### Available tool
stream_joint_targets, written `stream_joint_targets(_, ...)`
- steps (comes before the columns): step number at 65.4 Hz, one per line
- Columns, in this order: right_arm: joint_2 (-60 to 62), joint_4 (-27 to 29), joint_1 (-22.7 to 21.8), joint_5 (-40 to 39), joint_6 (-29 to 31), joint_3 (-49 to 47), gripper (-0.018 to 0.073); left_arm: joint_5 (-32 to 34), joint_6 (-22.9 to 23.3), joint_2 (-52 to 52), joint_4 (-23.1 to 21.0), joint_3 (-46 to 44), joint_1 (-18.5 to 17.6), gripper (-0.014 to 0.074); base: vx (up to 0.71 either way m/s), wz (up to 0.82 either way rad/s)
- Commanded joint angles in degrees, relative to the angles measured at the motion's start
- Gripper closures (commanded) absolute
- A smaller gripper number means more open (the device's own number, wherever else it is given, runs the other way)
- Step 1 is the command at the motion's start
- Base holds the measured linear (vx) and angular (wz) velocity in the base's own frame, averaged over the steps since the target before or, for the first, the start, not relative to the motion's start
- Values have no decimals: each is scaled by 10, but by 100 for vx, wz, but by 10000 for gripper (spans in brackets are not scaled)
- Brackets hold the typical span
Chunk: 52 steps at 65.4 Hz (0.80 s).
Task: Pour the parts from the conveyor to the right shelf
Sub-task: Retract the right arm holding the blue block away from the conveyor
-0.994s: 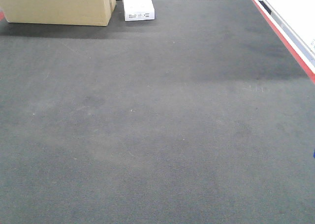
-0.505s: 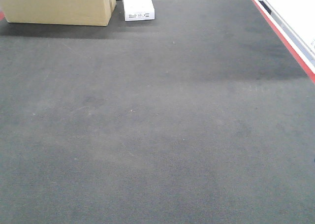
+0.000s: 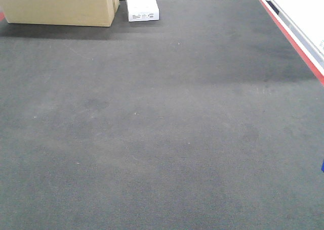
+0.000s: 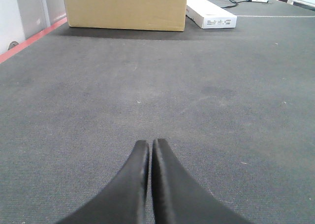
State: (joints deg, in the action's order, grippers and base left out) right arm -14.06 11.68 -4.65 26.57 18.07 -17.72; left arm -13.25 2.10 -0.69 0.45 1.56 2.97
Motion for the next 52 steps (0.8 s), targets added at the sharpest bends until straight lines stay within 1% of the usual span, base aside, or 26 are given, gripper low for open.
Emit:
stream_joint_targets(1,-4,3,-1,-42,4,-15,564,42,5,-7,-5,-11,-4,603,0,0)
stream_joint_targets(52,-4,3,-1,-42,4,-15,564,42,5,-7,-5,-11,-4,603,0,0)
